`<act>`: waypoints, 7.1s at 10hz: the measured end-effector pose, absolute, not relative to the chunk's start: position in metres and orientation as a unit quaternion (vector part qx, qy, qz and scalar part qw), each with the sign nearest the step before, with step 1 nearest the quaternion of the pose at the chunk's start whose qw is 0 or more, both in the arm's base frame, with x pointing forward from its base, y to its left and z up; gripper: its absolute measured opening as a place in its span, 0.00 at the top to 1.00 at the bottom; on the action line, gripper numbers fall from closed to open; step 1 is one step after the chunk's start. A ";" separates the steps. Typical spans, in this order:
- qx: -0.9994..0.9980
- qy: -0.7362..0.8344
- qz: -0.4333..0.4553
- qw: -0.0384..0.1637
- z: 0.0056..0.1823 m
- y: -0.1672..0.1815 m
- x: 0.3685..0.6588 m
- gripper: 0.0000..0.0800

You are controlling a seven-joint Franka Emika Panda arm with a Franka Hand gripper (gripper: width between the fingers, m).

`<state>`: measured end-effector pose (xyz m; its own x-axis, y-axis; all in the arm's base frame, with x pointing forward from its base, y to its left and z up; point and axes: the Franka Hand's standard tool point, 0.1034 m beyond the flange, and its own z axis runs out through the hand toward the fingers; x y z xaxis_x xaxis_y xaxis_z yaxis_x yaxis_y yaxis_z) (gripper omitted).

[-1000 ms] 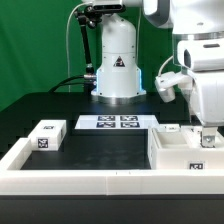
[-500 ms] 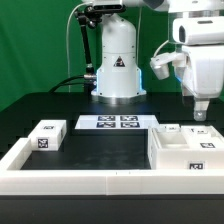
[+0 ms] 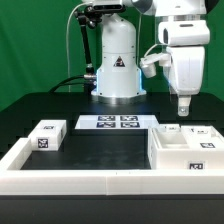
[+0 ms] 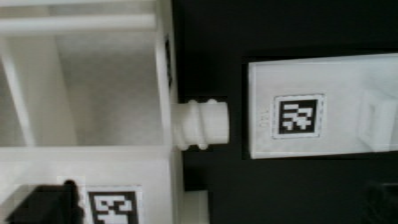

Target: Assemble cabinet

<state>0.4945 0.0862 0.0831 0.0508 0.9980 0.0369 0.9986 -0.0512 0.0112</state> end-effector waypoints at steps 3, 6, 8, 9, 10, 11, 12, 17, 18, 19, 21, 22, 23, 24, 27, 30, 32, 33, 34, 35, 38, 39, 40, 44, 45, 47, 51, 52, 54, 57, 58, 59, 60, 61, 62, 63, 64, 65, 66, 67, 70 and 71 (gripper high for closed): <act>-0.725 -0.689 -0.017 0.009 0.082 0.086 0.494 0.00; -0.728 -0.685 -0.019 0.010 0.077 0.091 0.473 0.00; -0.725 -0.688 -0.006 0.020 0.066 0.092 0.450 0.00; -0.724 -0.689 -0.005 0.023 0.059 0.093 0.439 0.00; -0.724 -0.689 -0.001 0.027 0.054 0.092 0.431 0.00; -0.724 -0.689 -0.004 0.029 0.049 0.093 0.426 0.00; -0.725 -0.688 -0.006 0.033 0.040 0.095 0.419 0.00; -0.726 -0.687 0.003 0.045 0.027 0.095 0.413 0.00; -0.726 -0.686 0.005 0.048 0.024 0.096 0.410 0.00; -0.726 -0.686 0.006 0.051 0.020 0.096 0.409 0.00; -0.732 -0.679 0.007 0.053 0.018 0.099 0.408 0.00; -0.732 -0.679 0.008 0.053 0.018 0.099 0.408 0.12; -0.733 -0.678 0.009 0.054 0.017 0.097 0.407 0.35; -0.734 -0.677 0.010 0.056 0.015 0.096 0.406 0.35; -0.735 -0.675 0.014 0.060 0.011 0.095 0.403 0.76; -0.736 -0.675 0.009 0.057 0.012 0.095 0.406 0.91; -0.736 -0.675 0.008 0.055 0.014 0.095 0.407 0.91; -0.737 -0.674 0.007 0.054 0.016 0.094 0.408 0.91; -0.739 -0.672 0.007 0.051 0.020 0.094 0.409 0.91; -0.742 -0.669 0.007 0.044 0.030 0.093 0.412 0.91; -0.749 -0.662 0.004 0.024 0.059 0.085 0.421 0.91; -0.749 -0.663 0.000 0.021 0.063 0.077 0.425 0.91; -0.749 -0.662 -0.005 0.020 0.063 0.068 0.428 0.91; -0.752 -0.659 -0.004 0.019 0.063 0.063 0.430 0.91; -0.752 -0.659 -0.004 0.020 0.061 0.063 0.431 0.91; -0.753 -0.657 -0.005 0.024 0.056 0.066 0.437 0.91; -0.754 -0.656 -0.010 0.024 0.056 0.068 0.449 0.91; -0.754 -0.657 -0.011 0.025 0.055 0.069 0.450 0.91; -0.754 -0.657 -0.006 0.028 0.054 0.069 0.451 0.91; -0.756 -0.654 0.000 0.031 0.054 0.068 0.451 0.91; -0.758 -0.651 0.000 0.030 0.054 0.068 0.451 0.91; -0.758 -0.651 0.000 0.031 0.054 0.068 0.450 0.91; -0.758 -0.651 0.000 0.031 0.054 0.068 0.450 0.91; -0.756 -0.654 -0.001 0.030 0.054 0.068 0.451 0.91; -0.753 -0.657 -0.004 0.029 0.055 0.065 0.450 0.91; -0.753 -0.657 -0.004 0.028 0.055 0.064 0.450 0.91; -0.750 -0.661 -0.004 0.028 0.055 0.063 0.450 0.91; -0.751 -0.660 -0.006 0.028 0.054 0.061 0.450 0.91; -0.752 -0.659 -0.006 0.028 0.054 0.061 0.450 0.91; -0.752 -0.659 -0.006 0.028 0.053 0.061 0.450 0.91; -0.752 -0.659 -0.013 0.025 0.053 0.062 0.450 0.91; -0.751 -0.659 -0.013 0.025 0.052 0.062 0.448 0.91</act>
Offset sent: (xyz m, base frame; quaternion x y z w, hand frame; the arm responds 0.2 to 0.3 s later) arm 0.0000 0.0000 0.0000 0.0000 0.0000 0.0000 1.0000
